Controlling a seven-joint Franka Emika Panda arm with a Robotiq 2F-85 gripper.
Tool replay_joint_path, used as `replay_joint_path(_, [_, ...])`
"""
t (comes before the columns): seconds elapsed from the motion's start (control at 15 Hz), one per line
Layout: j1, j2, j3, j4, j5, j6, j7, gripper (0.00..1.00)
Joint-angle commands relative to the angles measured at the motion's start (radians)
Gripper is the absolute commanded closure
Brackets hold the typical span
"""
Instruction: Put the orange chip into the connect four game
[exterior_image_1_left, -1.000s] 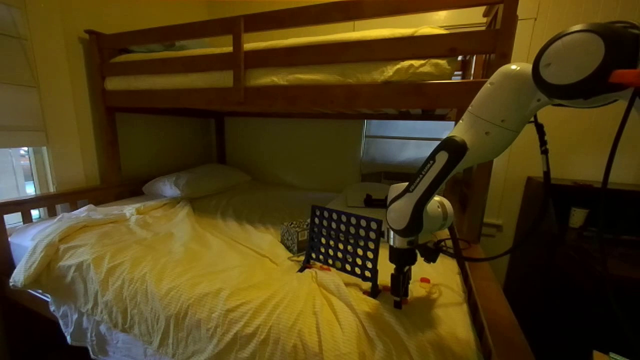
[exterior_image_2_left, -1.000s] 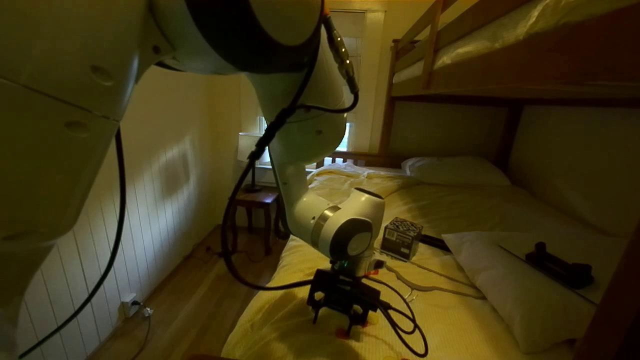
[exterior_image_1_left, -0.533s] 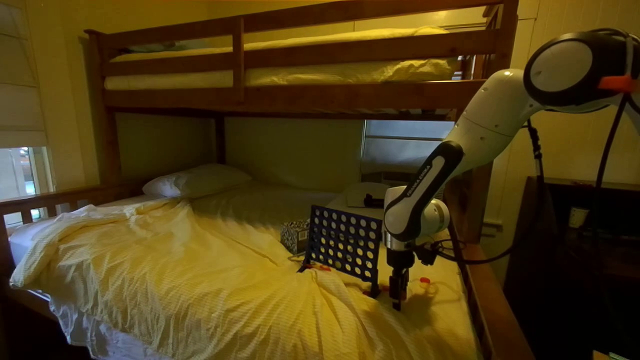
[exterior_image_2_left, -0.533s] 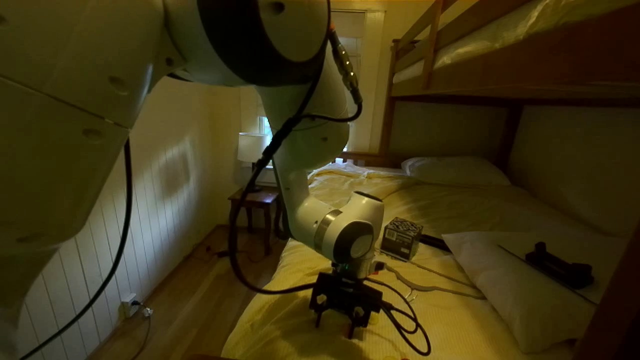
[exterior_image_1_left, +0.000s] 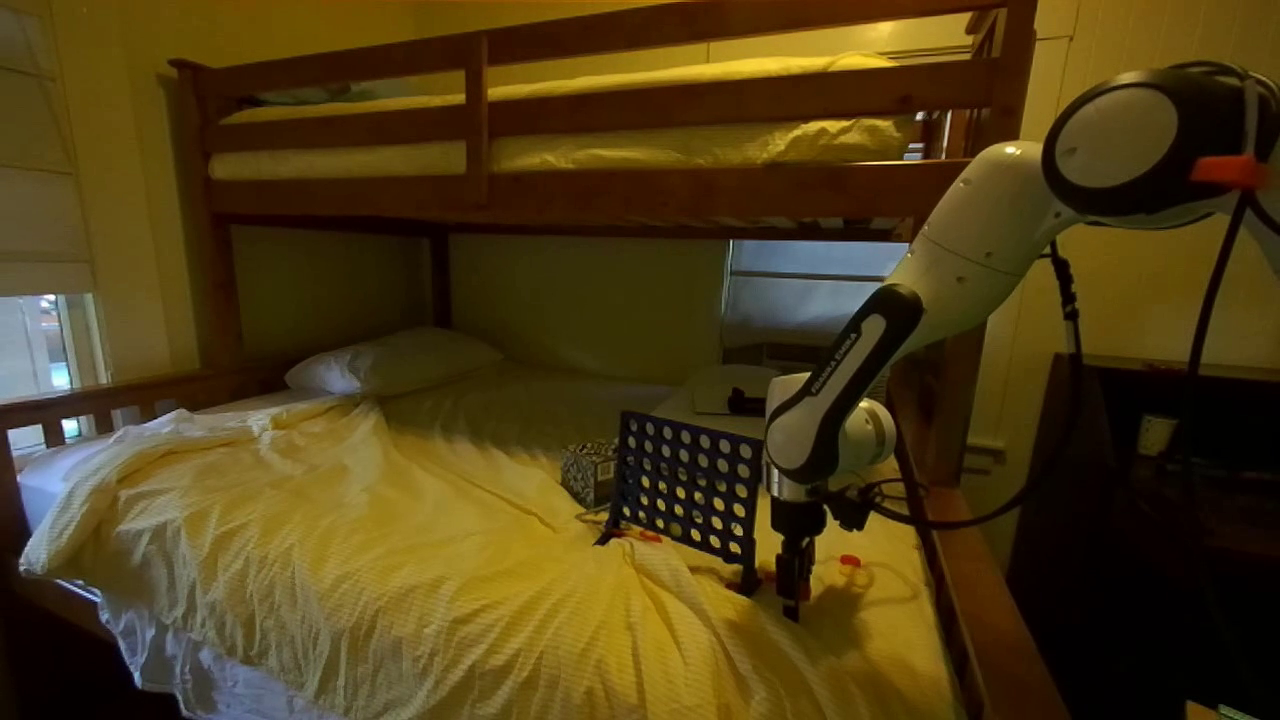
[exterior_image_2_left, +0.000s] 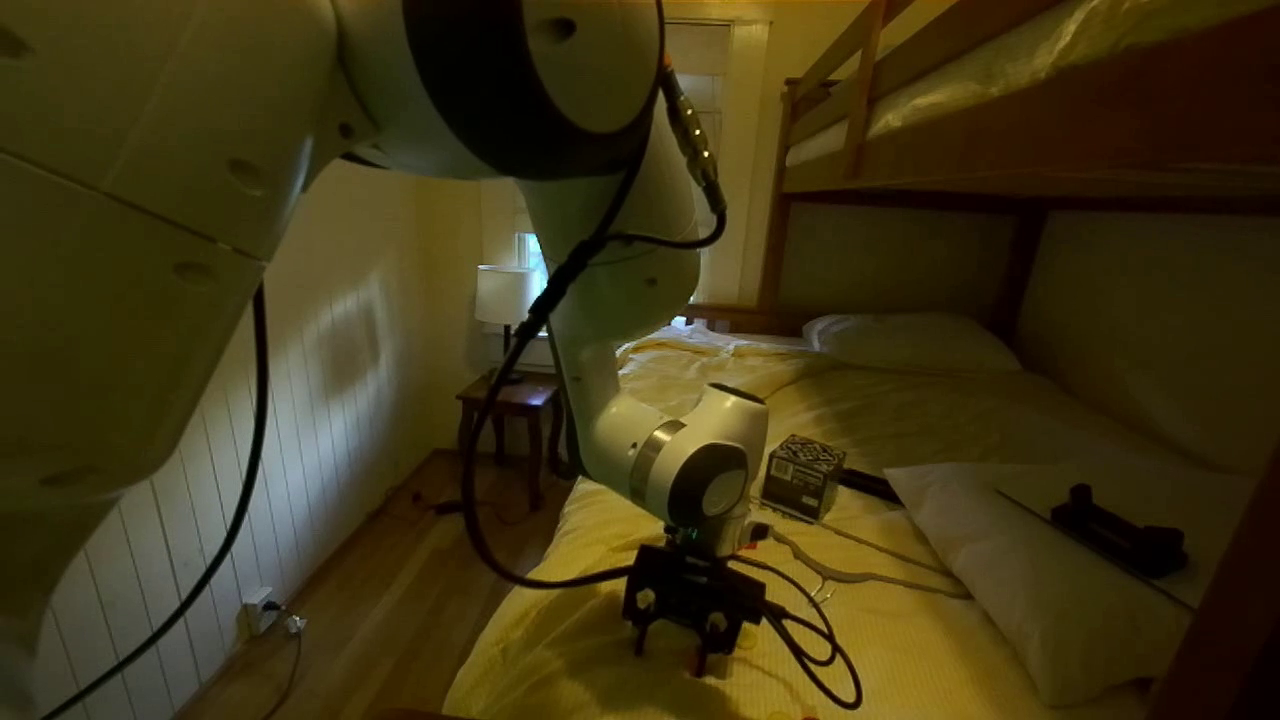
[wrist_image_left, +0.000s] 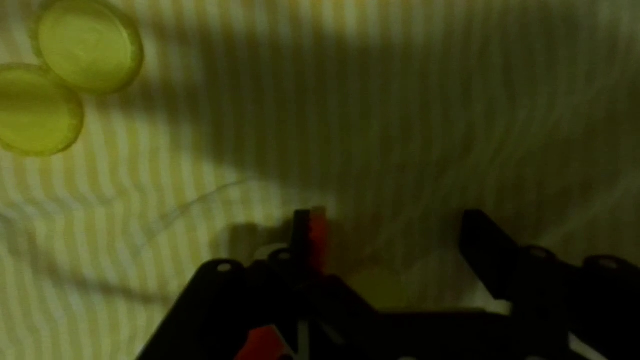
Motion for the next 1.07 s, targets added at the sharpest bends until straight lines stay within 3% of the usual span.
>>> replay_joint_path(0.0, [0.002, 0.011, -0.005, 0.017, -0.024, 0.004, 0.017, 0.33])
replay_joint_path(0.07, [0.001, 0.010, -0.006, 0.017, -0.023, 0.005, 0.017, 0.40])
replay_joint_path(0.13, [0.001, 0.008, -0.006, 0.016, -0.023, 0.006, 0.016, 0.36])
replay_joint_path(0.33, [-0.001, 0.003, -0.009, 0.014, -0.023, 0.013, 0.018, 0.46])
replay_joint_path(1.0, [-0.002, -0.007, -0.015, 0.003, -0.025, 0.044, 0.020, 0.47])
